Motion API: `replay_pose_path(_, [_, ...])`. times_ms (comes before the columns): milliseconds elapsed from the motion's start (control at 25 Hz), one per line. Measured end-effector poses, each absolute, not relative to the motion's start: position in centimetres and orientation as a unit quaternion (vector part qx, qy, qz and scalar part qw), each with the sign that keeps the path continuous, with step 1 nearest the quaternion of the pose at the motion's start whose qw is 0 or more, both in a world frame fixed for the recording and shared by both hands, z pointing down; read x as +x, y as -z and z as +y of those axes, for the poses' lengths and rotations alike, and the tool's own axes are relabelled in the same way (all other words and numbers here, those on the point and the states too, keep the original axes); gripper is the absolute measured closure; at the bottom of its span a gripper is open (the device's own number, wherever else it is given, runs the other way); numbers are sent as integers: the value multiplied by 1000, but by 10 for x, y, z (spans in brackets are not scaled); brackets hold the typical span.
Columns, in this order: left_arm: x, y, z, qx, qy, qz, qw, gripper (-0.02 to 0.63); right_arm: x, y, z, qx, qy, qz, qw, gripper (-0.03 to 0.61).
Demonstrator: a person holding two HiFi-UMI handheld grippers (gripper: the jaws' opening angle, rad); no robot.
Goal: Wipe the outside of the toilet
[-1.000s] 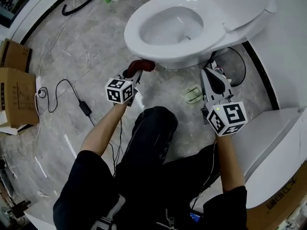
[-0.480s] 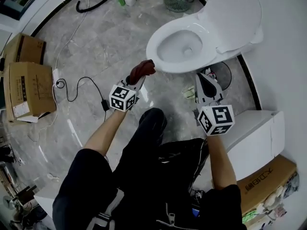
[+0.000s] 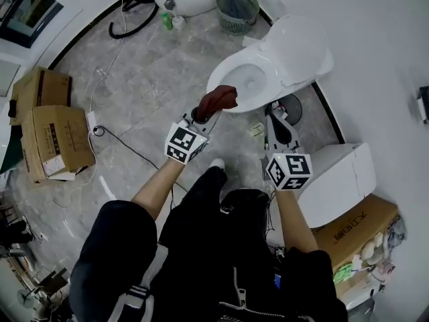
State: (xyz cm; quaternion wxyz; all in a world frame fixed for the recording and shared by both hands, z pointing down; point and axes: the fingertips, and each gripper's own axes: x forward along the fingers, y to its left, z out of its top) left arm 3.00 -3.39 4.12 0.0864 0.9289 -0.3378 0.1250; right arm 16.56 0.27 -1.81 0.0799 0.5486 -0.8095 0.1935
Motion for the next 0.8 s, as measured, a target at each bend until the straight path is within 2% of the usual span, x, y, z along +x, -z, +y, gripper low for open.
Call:
replay_pose_path(320, [42, 34, -24, 937, -95, -327, 82, 543, 174, 93, 21, 593, -147, -790, 53, 578])
replay_pose_path(800, [52, 77, 0, 942, -84, -323, 48, 543, 171, 128, 52, 595, -104, -796, 35, 578])
